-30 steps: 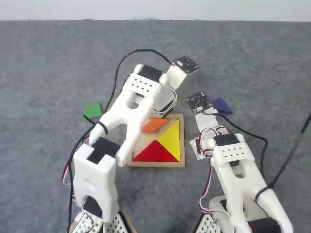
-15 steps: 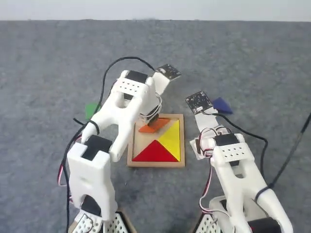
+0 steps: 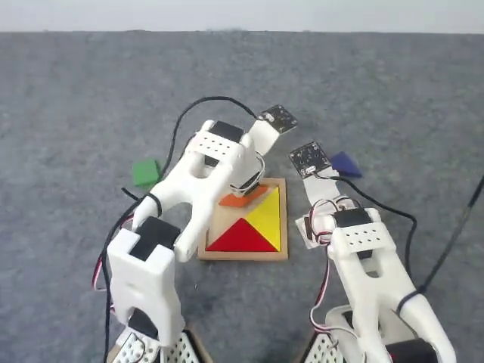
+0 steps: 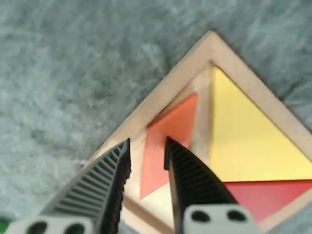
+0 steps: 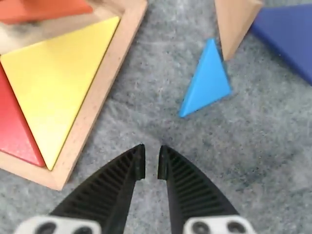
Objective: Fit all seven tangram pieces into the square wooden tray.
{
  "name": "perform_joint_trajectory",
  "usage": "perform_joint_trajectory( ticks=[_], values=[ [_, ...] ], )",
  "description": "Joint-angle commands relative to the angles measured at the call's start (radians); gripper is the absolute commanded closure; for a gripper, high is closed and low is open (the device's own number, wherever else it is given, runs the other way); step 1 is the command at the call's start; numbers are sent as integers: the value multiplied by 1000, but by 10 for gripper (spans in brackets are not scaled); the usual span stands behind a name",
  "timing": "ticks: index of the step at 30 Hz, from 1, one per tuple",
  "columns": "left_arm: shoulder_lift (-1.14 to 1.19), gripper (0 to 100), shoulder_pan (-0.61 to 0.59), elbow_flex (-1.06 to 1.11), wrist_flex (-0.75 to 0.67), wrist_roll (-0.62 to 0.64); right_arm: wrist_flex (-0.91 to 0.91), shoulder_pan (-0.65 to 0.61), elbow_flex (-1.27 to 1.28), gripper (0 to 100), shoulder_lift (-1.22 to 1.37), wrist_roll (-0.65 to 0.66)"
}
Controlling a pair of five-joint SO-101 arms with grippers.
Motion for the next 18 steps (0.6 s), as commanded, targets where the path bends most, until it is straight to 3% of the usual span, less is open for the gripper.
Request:
perform_joint_trajectory(
  ticks=[1, 11, 18],
  values=[
    [9, 881, 38, 19, -14, 0, -15, -10, -14, 940, -4, 12],
    [-130, 882, -37, -131, 120, 68, -8, -10, -11, 940, -25, 8],
    [-390, 882, -123, 160, 83, -49, 42, -10, 52, 940, -240, 11]
  ],
)
